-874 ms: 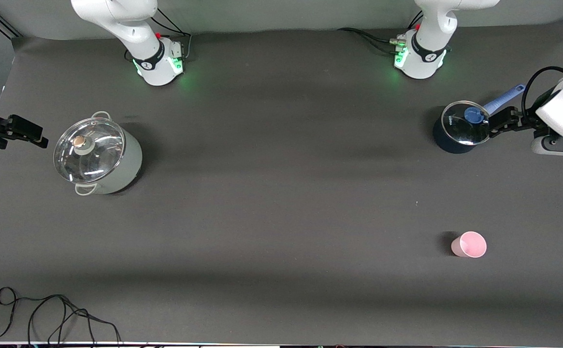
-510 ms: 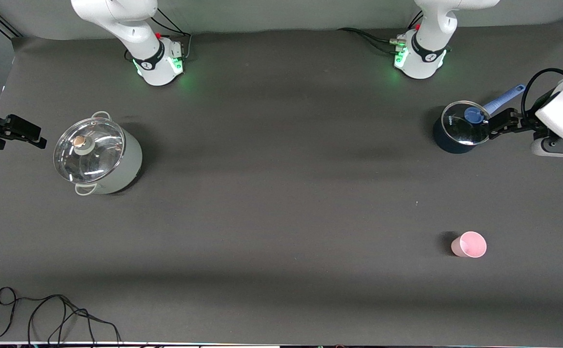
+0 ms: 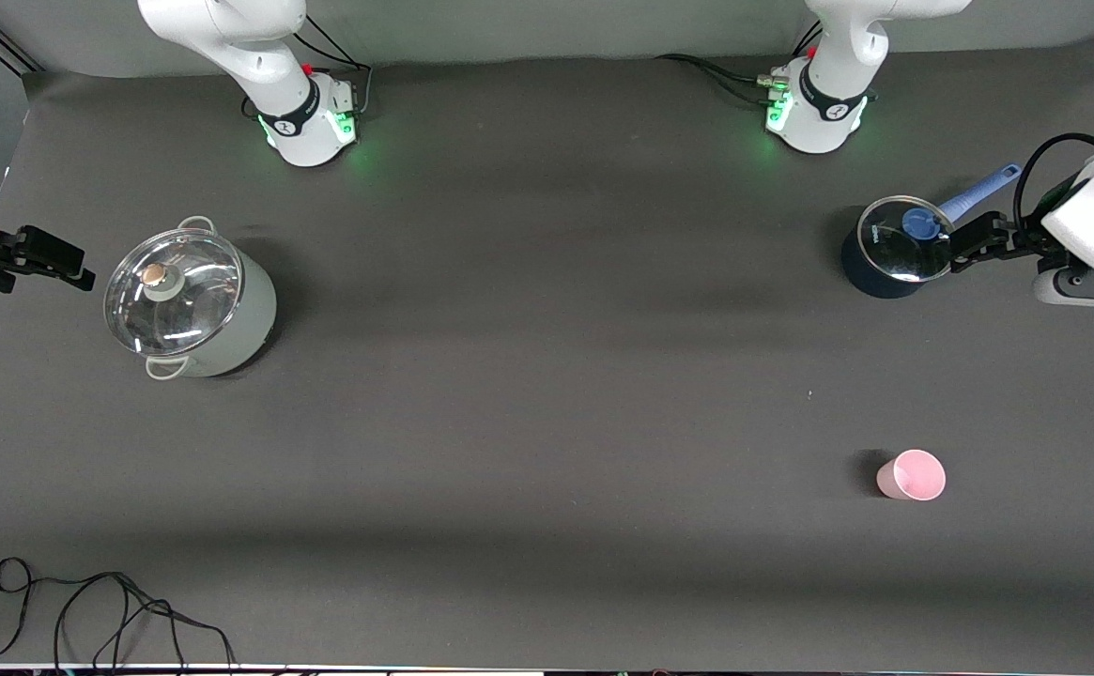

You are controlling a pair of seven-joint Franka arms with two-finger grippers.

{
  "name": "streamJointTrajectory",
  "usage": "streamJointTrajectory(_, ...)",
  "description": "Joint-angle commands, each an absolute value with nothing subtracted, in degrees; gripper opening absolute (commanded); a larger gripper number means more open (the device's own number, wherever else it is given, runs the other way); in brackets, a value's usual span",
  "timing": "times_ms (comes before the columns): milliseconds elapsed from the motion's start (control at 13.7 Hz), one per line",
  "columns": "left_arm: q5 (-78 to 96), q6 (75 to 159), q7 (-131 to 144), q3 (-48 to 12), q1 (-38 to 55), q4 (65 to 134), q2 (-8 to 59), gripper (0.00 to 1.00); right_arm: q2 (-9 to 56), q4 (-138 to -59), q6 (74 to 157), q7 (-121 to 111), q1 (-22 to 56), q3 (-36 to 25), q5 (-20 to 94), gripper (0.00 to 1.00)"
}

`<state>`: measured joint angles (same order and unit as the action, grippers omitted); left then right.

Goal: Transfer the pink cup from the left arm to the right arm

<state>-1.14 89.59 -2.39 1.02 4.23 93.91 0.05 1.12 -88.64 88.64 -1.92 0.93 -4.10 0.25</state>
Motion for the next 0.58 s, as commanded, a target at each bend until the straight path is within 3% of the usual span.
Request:
streamJointTrajectory(0, -2.0, 89.5, -3.3, 1.2, 4.4, 91.1, 1.8, 1.00, 1.4, -88.1, 88.2, -1.1, 1.6, -4.5, 0.2, 1.00)
streamJointTrajectory(219, -2.0, 89.6, -4.1, 1.2, 4.3, 89.7, 2.8, 1.00, 1.5, -88.4, 88.2, -0.9, 1.8, -4.5, 0.2, 1.00)
streamJointTrajectory(510, -0.7, 90.3, -24.8, 1.7, 1.3, 84.9, 5.8, 1.00, 1.3, -88.7, 88.0, -0.9, 1.6, -4.6, 0.2, 1.00)
